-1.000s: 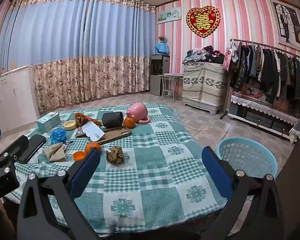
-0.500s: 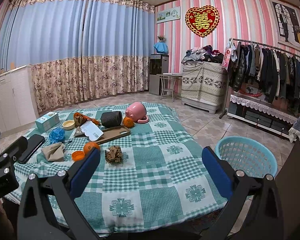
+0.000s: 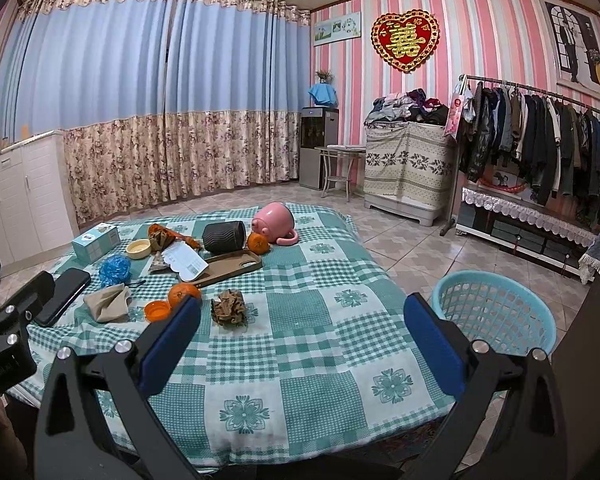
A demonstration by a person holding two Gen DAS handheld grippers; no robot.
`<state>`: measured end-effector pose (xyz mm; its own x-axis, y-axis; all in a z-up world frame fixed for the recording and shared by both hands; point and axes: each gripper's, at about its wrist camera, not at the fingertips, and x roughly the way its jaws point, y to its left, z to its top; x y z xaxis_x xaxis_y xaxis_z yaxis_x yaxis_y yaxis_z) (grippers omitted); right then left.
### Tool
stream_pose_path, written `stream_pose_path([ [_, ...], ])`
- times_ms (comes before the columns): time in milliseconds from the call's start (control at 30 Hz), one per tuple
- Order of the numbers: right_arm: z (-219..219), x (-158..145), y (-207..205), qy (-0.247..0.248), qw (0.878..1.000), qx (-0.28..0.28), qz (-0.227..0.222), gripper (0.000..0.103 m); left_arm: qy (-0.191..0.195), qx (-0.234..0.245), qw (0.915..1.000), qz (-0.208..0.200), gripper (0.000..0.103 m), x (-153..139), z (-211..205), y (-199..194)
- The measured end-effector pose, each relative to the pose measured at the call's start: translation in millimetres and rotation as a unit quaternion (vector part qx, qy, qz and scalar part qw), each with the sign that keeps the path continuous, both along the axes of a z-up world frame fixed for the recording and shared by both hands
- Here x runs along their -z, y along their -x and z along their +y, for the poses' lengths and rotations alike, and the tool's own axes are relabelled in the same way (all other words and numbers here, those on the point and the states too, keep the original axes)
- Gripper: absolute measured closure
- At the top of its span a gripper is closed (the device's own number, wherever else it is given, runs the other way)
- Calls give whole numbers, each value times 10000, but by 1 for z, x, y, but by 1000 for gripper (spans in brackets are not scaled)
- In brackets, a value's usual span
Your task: Collect trash
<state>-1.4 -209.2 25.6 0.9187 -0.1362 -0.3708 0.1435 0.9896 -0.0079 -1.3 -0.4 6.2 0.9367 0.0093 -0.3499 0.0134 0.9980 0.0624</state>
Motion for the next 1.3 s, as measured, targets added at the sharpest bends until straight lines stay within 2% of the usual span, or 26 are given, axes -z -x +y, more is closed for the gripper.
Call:
stream_pose_path([
  [1300,10,0,0,-5,10000,-7,-14,4,18,-73,10000,-44,5,2,6,-3],
])
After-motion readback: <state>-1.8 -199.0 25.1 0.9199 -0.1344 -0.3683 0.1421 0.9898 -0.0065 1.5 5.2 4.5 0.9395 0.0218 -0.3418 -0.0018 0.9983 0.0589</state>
